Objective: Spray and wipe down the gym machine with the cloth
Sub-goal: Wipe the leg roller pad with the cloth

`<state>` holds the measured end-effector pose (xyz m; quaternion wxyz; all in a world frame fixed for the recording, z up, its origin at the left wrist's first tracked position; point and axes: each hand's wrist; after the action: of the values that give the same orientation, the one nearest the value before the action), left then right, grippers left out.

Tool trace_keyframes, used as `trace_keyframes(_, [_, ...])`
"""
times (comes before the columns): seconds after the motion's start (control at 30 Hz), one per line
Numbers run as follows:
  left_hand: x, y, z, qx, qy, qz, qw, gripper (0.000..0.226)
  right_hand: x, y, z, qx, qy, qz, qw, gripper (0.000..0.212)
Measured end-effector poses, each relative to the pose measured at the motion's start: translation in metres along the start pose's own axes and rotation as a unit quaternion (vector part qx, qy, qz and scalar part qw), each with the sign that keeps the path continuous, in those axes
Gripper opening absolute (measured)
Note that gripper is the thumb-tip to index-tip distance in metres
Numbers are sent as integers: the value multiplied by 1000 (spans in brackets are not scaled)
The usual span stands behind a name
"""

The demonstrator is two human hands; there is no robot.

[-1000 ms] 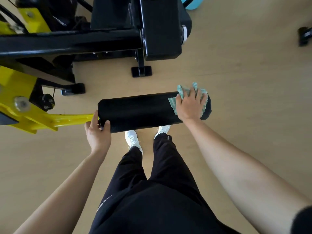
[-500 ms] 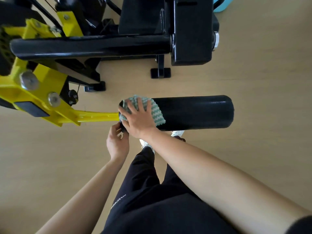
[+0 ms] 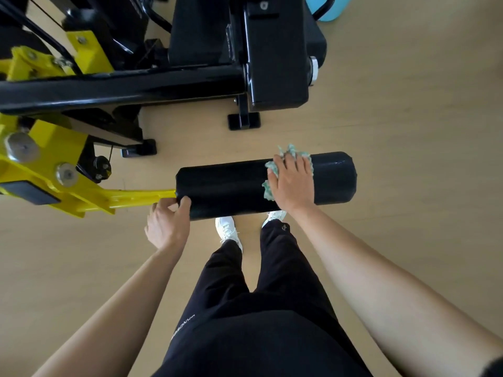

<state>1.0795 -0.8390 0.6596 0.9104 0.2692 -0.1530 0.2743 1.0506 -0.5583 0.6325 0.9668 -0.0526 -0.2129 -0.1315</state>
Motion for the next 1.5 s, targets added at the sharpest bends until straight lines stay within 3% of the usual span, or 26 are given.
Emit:
trace_keyframes(0.17, [-37, 28, -7, -2, -37, -57, 998, 67, -5, 69, 4, -2, 9, -104, 994, 73])
trace_keyframes(0.37, [-40, 20, -14, 53, -51, -69, 995, 65, -19, 97, 14, -54, 21, -220, 974, 63])
trace_keyframes(0.47, [-33, 13, -15, 73, -32, -83, 993, 63, -27, 95, 19, -76, 9, -242, 967, 68])
trace_keyframes(0.67, [-10, 3, -18, 92, -5, -85, 992, 62, -25, 58, 8, -10, -6, -128, 992, 63])
trace_keyframes(0.83, [4, 1, -17, 112, 12, -69, 991, 59, -24, -14, 6, 3, -40, 3, 999, 74])
trace_keyframes(0.97, [15, -8, -17, 142, 17, -55, 988, 53, -8, -92, 2, 9, -68, 93, 993, 60])
trace_keyframes(1.13, [15, -21, -15, 138, 5, -51, 989, 29, 21, -181, -11, 24, -93, 209, 973, 66])
trace_keyframes(1.3, [13, -25, -11, 113, 6, -55, 992, 18, 20, -190, -23, 53, -89, 305, 947, 62])
trace_keyframes(1.37, [12, -23, -7, 123, -2, -54, 991, 26, 15, -171, -21, 27, -80, 304, 949, 60])
trace_keyframes(1.5, [7, -25, -3, 107, -21, -57, 992, 37, 6, -117, -10, -17, -55, 206, 977, 56])
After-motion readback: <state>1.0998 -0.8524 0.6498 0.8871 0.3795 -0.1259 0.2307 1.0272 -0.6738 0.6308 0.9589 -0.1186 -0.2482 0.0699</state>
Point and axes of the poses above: each hand's wrist, its own x-axis away from the middle knuckle, its own z-axis out of the back of the hand, y = z × x, and after that the axes turned 11 degrees about -z, right-handed
